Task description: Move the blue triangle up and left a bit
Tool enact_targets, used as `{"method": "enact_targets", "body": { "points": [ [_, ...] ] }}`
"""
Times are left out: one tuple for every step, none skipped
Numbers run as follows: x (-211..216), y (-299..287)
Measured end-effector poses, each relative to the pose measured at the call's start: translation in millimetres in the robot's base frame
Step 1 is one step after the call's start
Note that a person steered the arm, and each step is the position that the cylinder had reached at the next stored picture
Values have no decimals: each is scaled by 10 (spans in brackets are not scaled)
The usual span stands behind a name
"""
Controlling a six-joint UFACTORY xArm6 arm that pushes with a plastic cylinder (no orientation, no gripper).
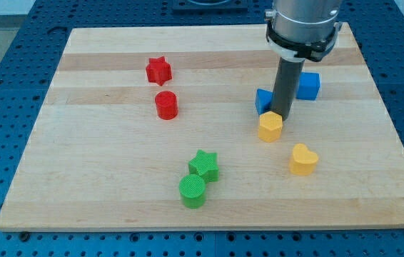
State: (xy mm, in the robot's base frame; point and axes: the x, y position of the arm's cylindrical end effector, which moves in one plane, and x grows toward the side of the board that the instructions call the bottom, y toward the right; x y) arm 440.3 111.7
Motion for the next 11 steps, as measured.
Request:
{"method": "enact_targets", "body": {
  "points": [
    [-28,328],
    [-106,408],
    [-108,342],
    [-108,98],
    [-108,-146],
    [-108,-410],
    [-108,-686],
    [-110,-683],
    [-201,-384],
    [-250,-383],
    [-363,-391]
  ]
}}
